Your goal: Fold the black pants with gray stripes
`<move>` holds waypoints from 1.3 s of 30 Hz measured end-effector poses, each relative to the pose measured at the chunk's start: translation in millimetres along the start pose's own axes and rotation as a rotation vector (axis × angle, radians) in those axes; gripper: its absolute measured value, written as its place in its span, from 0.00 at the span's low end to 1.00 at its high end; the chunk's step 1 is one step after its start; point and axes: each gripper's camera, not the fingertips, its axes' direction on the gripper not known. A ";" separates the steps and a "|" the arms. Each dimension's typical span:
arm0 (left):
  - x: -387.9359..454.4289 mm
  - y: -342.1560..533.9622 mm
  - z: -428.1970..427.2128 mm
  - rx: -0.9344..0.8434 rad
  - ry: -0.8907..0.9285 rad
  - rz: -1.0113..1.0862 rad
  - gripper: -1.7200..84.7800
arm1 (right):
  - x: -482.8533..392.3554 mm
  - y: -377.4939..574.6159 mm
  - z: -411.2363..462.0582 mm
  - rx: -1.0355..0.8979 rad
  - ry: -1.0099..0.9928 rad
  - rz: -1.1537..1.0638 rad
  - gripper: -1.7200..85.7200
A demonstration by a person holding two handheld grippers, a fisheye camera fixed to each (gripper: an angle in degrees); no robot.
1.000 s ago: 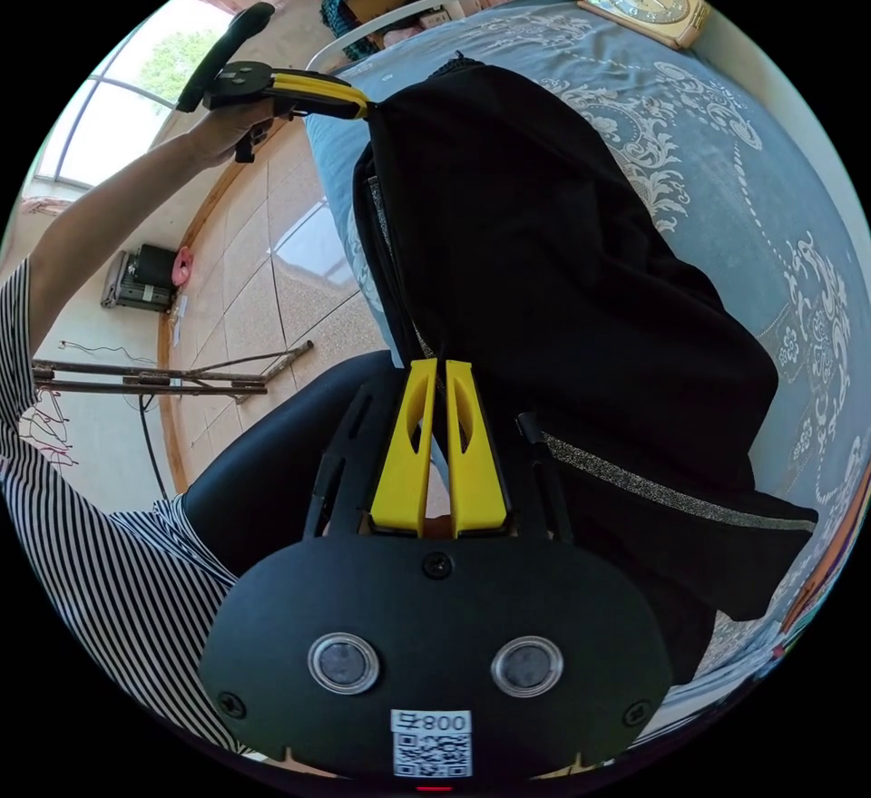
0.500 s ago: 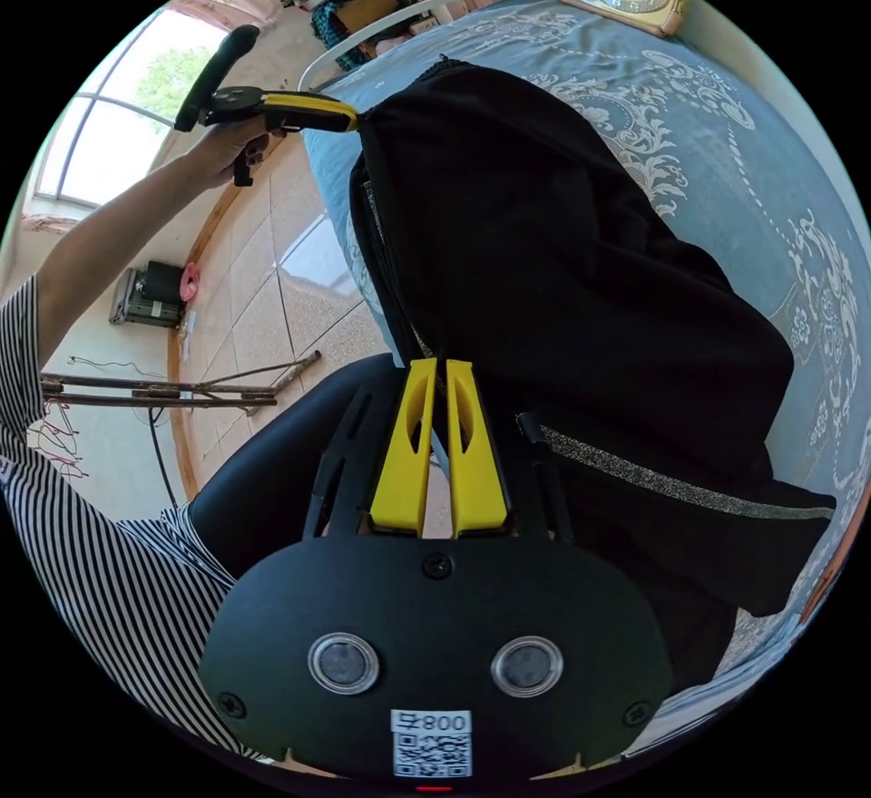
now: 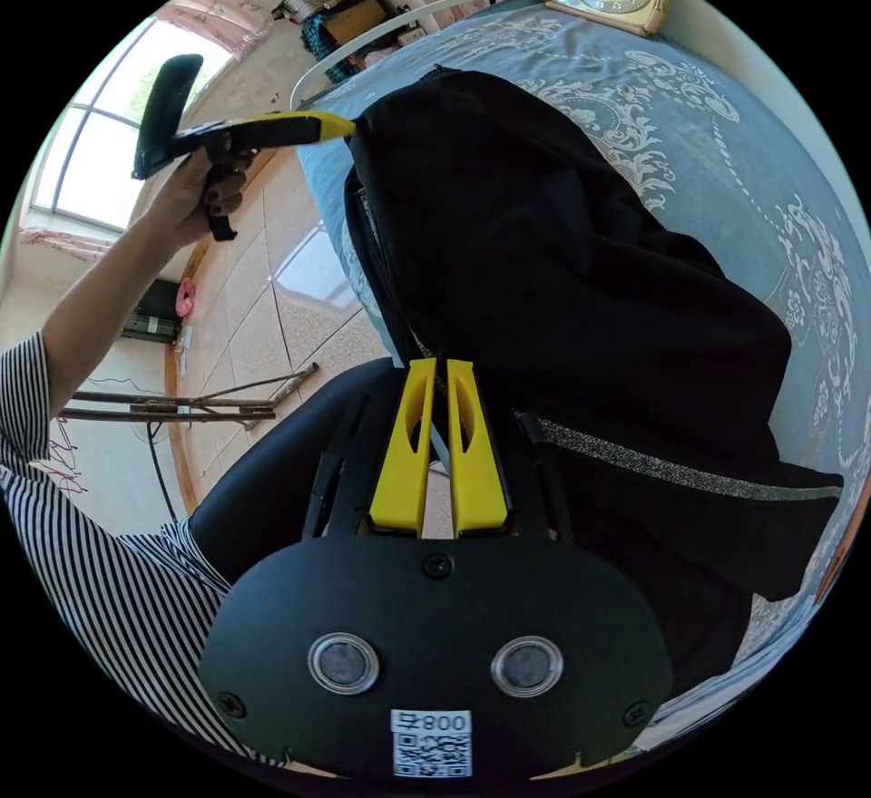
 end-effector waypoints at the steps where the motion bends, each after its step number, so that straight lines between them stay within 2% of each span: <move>1: -0.1 -0.7 9.0 -0.038 -0.013 -0.003 0.03 | 2.8 2.2 -2.1 0.001 -0.003 0.006 0.05; 2: -2.1 -0.8 26.3 -0.124 -0.051 -0.009 0.03 | 5.6 5.0 -4.6 0.000 -0.006 0.009 0.05; 3: -4.7 2.0 29.0 -0.070 -0.057 -0.006 0.03 | 7.0 6.6 -6.1 0.000 -0.009 0.008 0.05; 7: -21.2 2.8 38.9 -0.066 -0.008 -0.049 0.02 | 21.6 22.8 -23.7 0.042 -0.068 0.027 0.04; 11: -27.0 -3.0 53.5 -0.084 -0.046 -0.030 0.02 | 41.6 41.4 -42.7 0.087 -0.127 0.067 0.03; 15: -27.2 -6.1 61.7 -0.043 -0.071 -0.032 0.02 | 74.6 64.7 -63.8 0.153 -0.105 0.174 0.02; 20: -3.7 -12.0 76.1 0.057 0.054 0.030 0.02 | 122.1 83.2 -65.5 0.153 -0.088 0.321 0.02; 22: 6.2 -15.7 94.8 0.021 0.104 0.062 0.02 | 128.6 85.3 -59.5 0.108 -0.090 0.326 0.02; 24: 13.5 -18.6 128.1 -0.101 0.105 0.080 0.02 | 128.9 89.1 -62.9 0.117 -0.079 0.313 0.02; 29: 7.8 -28.3 144.7 -0.049 0.143 0.047 0.03 | 139.6 98.5 -74.1 0.099 -0.088 0.287 0.02; 34: 28.9 -52.4 162.6 -0.002 0.214 0.171 0.04 | 178.9 124.0 -116.5 0.201 -0.063 0.379 0.02; 39: 60.8 -86.0 212.8 -0.076 0.240 0.294 0.08 | 254.9 148.2 -166.4 0.281 0.060 0.580 0.03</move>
